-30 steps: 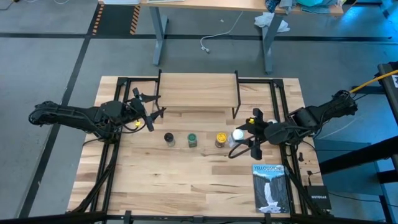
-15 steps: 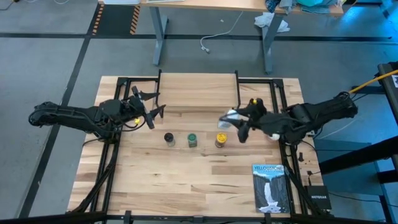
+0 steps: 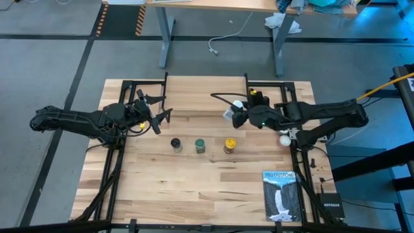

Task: Shelf spices
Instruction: Remove the white seasoning bottle from the shelf

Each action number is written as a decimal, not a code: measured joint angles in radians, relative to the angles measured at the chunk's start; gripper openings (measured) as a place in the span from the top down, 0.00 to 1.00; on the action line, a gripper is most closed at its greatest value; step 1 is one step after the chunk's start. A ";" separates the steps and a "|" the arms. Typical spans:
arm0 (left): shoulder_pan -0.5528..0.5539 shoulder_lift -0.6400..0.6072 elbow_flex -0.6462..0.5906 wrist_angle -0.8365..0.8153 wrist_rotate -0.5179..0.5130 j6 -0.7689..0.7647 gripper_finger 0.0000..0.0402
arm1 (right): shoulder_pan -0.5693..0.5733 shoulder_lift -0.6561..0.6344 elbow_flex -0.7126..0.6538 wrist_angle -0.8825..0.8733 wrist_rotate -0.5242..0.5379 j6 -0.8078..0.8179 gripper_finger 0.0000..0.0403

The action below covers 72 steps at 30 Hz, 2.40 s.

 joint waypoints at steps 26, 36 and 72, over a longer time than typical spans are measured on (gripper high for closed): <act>0.000 0.000 0.000 0.013 0.000 -0.001 0.36 | -0.028 0.024 0.000 -0.003 -0.078 -0.045 0.47; 0.000 0.000 0.000 0.005 0.000 -0.001 0.36 | -0.027 -0.021 0.000 -0.189 -0.383 -0.216 0.47; 0.000 0.002 0.000 -0.040 0.000 -0.027 0.36 | 0.306 -0.410 -0.777 0.248 -0.184 -0.131 0.47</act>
